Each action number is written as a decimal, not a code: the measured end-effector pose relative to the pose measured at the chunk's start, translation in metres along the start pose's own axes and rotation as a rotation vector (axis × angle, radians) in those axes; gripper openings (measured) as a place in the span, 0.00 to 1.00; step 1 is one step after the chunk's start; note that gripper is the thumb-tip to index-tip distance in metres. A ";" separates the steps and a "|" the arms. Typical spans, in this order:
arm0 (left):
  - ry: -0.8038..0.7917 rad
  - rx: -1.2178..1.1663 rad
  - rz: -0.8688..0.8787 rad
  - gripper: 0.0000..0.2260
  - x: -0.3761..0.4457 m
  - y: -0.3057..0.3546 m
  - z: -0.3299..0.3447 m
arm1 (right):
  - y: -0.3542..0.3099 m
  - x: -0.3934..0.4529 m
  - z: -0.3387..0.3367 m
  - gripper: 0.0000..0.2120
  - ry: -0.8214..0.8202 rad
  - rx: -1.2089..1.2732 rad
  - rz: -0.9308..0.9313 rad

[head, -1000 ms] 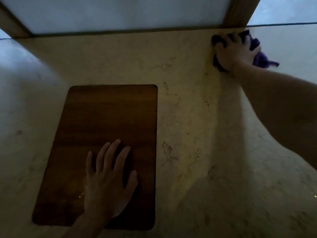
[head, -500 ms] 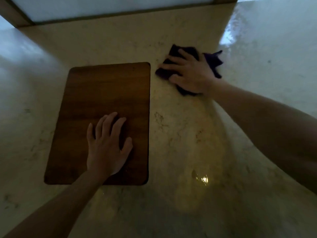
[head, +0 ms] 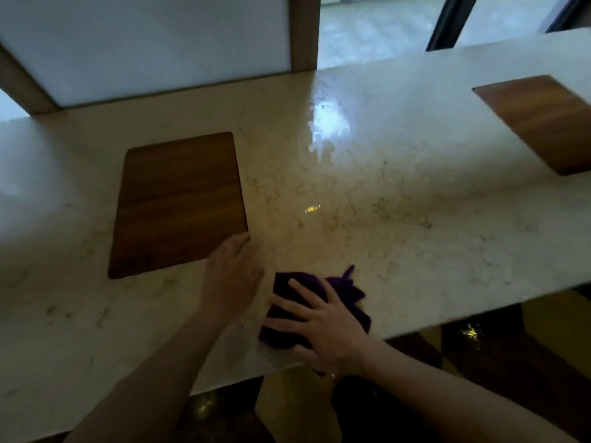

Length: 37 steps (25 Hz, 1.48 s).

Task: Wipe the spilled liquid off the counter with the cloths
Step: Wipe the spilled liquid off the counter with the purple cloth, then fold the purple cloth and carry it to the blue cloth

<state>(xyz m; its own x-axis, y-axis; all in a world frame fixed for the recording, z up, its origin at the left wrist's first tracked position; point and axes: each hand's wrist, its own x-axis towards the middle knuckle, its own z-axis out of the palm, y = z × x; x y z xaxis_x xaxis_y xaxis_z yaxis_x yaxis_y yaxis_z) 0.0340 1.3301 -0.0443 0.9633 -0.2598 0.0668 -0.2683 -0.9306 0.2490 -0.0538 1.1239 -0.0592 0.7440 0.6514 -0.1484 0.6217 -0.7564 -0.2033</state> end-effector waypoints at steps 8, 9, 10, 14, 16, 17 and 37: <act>-0.357 0.039 0.334 0.33 -0.143 0.053 -0.002 | -0.030 -0.060 -0.006 0.34 -0.057 -0.172 0.243; -0.377 0.095 0.349 0.35 -0.144 0.057 -0.006 | -0.037 -0.070 -0.004 0.34 -0.033 -0.166 0.300; -0.364 0.124 0.351 0.37 -0.144 0.059 -0.008 | -0.045 -0.078 0.002 0.32 0.007 -0.139 0.345; -0.421 0.127 0.283 0.42 -0.137 0.067 -0.004 | -0.070 -0.101 0.019 0.22 0.134 0.066 0.565; -0.406 0.150 0.245 0.41 -0.133 0.074 -0.002 | -0.066 -0.103 0.023 0.28 0.131 0.047 0.606; -0.366 0.152 0.219 0.40 -0.134 0.076 0.004 | -0.061 -0.100 0.025 0.34 0.123 0.061 0.618; -0.155 -0.460 0.148 0.13 -0.034 0.253 -0.037 | 0.096 -0.203 -0.115 0.17 0.488 0.285 0.719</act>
<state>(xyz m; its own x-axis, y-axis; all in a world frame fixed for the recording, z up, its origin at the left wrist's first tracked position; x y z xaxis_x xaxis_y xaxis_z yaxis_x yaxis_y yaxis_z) -0.0661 1.1132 0.0516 0.8939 -0.4482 -0.0017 -0.3397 -0.6800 0.6498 -0.1174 0.9126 0.0627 0.9899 -0.1170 0.0804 -0.0671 -0.8848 -0.4611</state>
